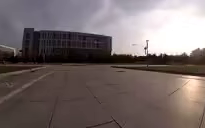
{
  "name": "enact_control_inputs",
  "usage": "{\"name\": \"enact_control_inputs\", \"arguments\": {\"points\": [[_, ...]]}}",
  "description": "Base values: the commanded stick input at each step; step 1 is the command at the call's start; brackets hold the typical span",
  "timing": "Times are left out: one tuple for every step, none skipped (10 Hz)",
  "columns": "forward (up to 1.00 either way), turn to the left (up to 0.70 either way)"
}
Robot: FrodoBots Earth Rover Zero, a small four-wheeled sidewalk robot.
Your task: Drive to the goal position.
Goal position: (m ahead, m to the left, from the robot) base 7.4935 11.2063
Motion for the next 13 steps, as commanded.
{"name": "enact_control_inputs", "arguments": {"points": [[0.7,0.0],[0.7,0.14],[0.7,0.14],[0.7,0.14],[0.7,0.14],[0.7,0.14],[0.7,0.14],[0.7,0.14],[0.7,0.14],[0.7,0.14],[0.7,0.14],[0.7,0.14],[0.7,0.14]]}}
